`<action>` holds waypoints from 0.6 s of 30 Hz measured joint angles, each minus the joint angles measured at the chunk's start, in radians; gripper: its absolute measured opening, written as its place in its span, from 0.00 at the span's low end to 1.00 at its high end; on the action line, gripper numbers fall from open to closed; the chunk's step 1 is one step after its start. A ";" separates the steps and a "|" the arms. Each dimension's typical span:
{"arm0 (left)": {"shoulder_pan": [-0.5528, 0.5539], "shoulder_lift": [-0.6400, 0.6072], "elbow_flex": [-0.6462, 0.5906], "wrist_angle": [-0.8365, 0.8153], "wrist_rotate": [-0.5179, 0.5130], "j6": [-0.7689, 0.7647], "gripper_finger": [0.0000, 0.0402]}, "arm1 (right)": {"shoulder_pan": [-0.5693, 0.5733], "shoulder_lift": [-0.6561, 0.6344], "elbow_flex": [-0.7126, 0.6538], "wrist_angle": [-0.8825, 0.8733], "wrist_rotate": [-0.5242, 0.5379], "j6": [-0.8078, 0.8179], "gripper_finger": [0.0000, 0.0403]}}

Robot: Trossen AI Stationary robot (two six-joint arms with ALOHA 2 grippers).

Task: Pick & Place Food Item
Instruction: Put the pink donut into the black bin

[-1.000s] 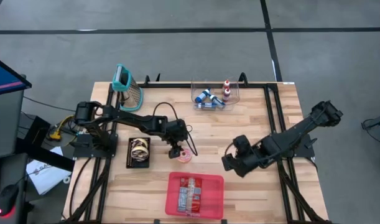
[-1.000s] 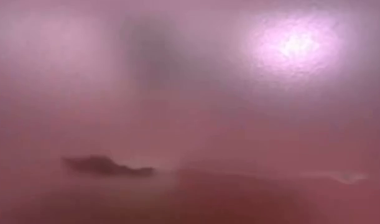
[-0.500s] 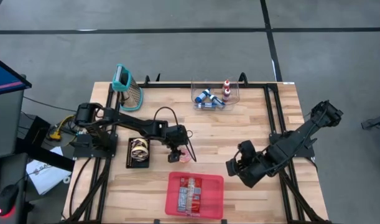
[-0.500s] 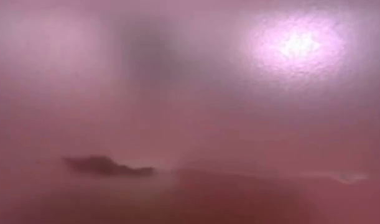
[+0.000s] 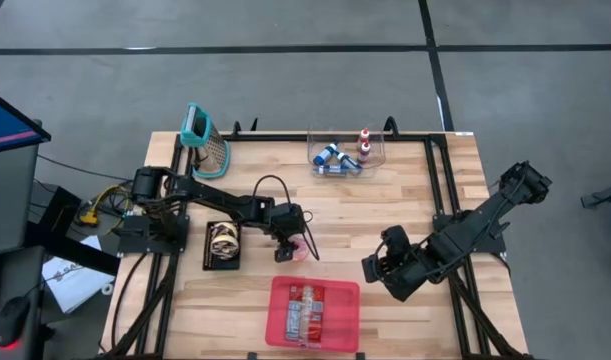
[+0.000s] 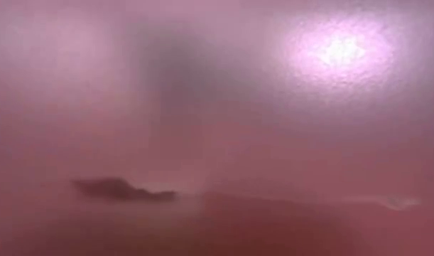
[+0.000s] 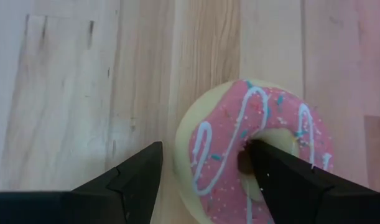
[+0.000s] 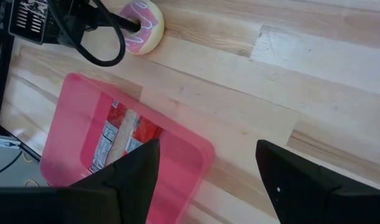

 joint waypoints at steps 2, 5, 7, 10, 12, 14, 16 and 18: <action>0.000 0.000 0.000 0.001 -0.016 -0.001 0.58 | 0.000 0.000 0.000 0.000 0.000 -0.001 0.64; 0.006 0.000 0.000 0.001 -0.022 -0.003 0.53 | 0.000 0.000 0.000 0.000 0.002 -0.001 0.64; 0.007 0.000 0.000 0.003 -0.021 -0.004 0.49 | 0.000 0.000 0.000 0.000 0.003 -0.001 0.64; 0.012 -0.009 0.000 0.012 -0.021 -0.025 0.44 | 0.000 0.000 0.000 0.000 0.003 0.000 0.64; 0.013 -0.026 0.000 0.032 -0.021 -0.033 0.42 | 0.000 0.000 0.000 0.000 0.003 0.000 0.64; 0.024 -0.049 0.000 0.026 -0.020 -0.046 0.41 | 0.000 0.000 0.000 0.000 0.004 0.000 0.64; 0.036 -0.080 0.000 0.018 -0.022 -0.057 0.41 | 0.000 0.000 0.000 0.000 0.004 0.000 0.64; 0.047 -0.125 0.000 -0.013 -0.034 -0.070 0.41 | 0.000 0.000 0.000 0.000 0.007 0.000 0.64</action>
